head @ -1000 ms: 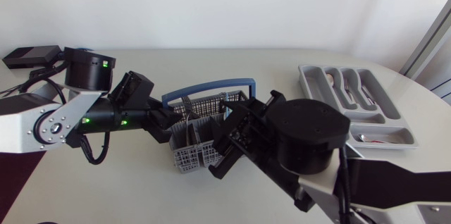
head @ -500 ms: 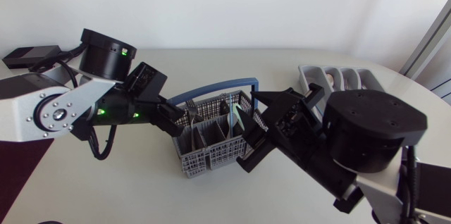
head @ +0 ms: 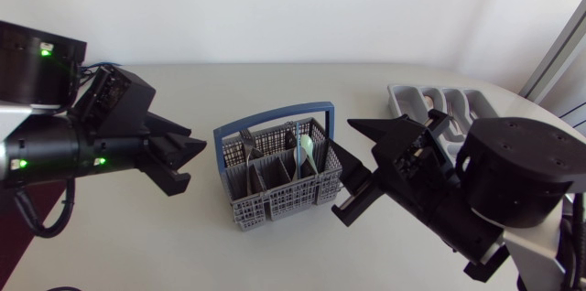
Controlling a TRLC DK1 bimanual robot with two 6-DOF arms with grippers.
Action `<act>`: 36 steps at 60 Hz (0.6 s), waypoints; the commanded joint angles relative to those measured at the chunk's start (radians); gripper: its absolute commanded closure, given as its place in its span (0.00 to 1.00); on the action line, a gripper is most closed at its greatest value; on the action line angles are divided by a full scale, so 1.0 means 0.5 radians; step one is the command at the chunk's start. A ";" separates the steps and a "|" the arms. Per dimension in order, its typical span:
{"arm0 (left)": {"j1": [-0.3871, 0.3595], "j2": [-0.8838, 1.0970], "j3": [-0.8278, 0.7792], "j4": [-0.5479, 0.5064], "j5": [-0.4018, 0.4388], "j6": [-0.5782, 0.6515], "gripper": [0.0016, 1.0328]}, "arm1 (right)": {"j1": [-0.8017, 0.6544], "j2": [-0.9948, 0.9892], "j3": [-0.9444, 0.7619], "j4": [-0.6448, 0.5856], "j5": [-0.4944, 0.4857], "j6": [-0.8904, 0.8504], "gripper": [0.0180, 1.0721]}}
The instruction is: Sort the cutlery from the basket into the organizer compartments.
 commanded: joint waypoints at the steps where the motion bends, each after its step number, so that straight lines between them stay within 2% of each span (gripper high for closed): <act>1: -0.081 -0.070 -0.043 -0.074 0.002 0.036 0.58 | -0.031 -0.018 -0.040 -0.017 -0.009 0.012 0.50; 10: -0.194 -0.012 -0.061 -0.102 0.023 0.024 0.59 | -0.064 -0.021 -0.024 -0.038 -0.030 0.022 0.50; 21: -0.265 0.194 -0.073 -0.004 0.063 0.015 0.63 | -0.083 -0.018 -0.018 -0.041 -0.030 0.028 0.50; 26: -0.253 0.295 -0.076 0.036 0.106 0.018 0.63 | -0.089 -0.018 -0.024 -0.041 -0.036 0.028 0.50; 36: -0.090 0.491 -0.086 0.208 0.109 0.082 0.63 | -0.110 -0.012 -0.033 -0.038 -0.055 0.037 0.50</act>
